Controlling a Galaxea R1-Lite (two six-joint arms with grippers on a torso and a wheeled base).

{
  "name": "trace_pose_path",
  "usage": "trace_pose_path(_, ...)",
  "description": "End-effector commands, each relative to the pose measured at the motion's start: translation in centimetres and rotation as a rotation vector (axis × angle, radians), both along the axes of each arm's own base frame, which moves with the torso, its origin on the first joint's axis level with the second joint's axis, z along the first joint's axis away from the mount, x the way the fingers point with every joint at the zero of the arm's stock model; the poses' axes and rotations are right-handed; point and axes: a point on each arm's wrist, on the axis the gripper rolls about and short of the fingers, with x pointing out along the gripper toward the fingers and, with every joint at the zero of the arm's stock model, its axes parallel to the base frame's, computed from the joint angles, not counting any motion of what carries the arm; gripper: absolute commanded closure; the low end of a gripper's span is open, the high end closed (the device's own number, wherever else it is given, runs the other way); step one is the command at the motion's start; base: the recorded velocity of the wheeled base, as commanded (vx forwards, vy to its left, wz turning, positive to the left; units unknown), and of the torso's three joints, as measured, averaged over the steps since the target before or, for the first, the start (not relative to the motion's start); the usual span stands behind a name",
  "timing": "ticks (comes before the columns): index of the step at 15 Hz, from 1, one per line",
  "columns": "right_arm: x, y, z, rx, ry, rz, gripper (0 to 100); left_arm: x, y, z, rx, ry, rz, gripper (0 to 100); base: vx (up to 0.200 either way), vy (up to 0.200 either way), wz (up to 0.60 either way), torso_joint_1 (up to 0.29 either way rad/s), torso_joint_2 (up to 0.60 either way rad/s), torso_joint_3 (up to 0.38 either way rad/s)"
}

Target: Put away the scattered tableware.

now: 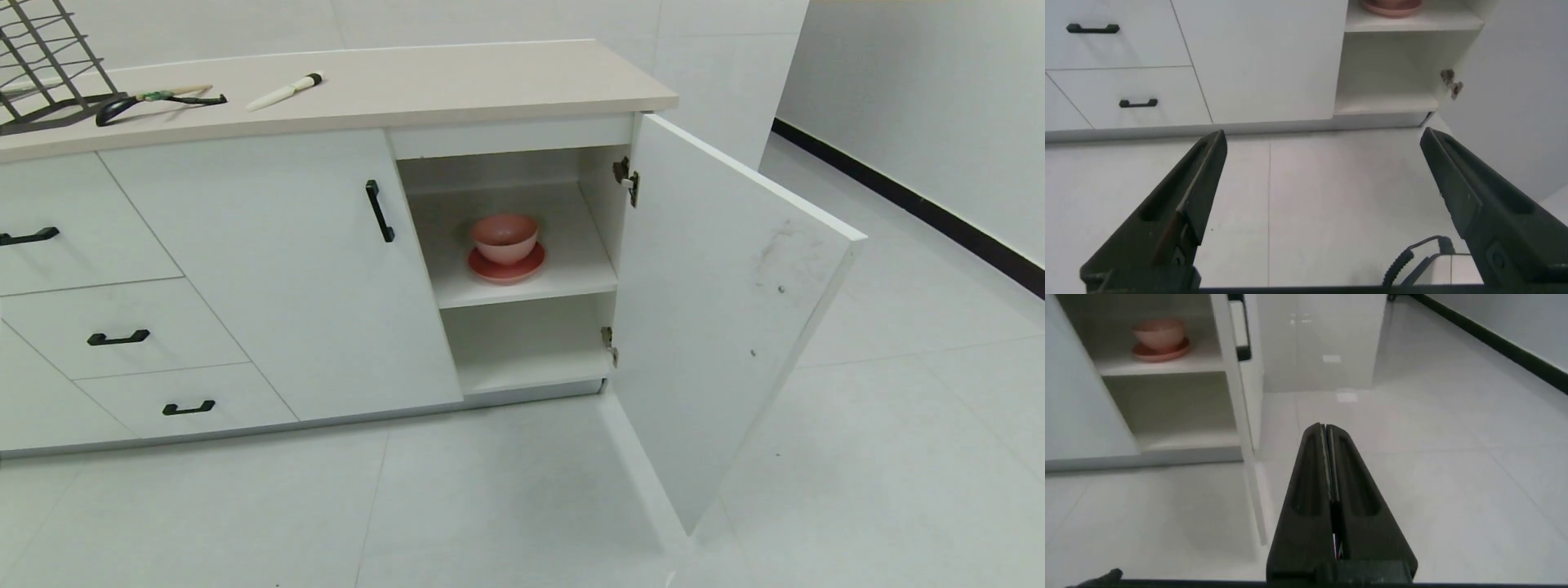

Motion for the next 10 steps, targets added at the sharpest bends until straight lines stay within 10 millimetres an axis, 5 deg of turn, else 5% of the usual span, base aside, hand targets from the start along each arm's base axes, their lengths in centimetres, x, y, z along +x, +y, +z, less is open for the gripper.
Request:
trace_pose_path(1, 1.7, 0.1, 5.2, -0.006, 0.079, 0.066, 100, 0.0, 0.0, 0.0, 0.0, 0.001, 0.001, 0, 0.0, 0.0, 0.0, 0.0, 0.0, 0.0)
trace_pose_path(3, 4.3, 0.2, 7.9, -0.009, 0.124, 0.081, 100, 0.0, 0.0, 0.0, 0.0, 0.001, 0.001, 0, 0.0, 0.0, 0.0, 0.0, 0.0, 0.0)
trace_pose_path(5, 7.0, 0.3, 8.3, -0.014, 0.131, 0.105, 100, 0.0, 0.0, 0.0, -0.001, 0.0, 0.001, 0, 0.0, 0.0, 0.0, 0.0, 0.0, 0.0)
trace_pose_path(7, 11.8, 0.7, 6.5, -0.072, 0.126, 0.204, 100, 0.0, 0.0, 0.0, 0.0, 0.001, 0.001, 0, 0.0, 0.0, 0.0, 0.0, 0.0, 0.0)
trace_pose_path(10, 15.7, 0.5, 5.4, -0.105, 0.109, 0.301, 100, 0.0, 0.0, 0.0, 0.006, 0.001, 0.0, 0, 0.0, 0.0, 0.0, 0.0, 0.0, 0.0)
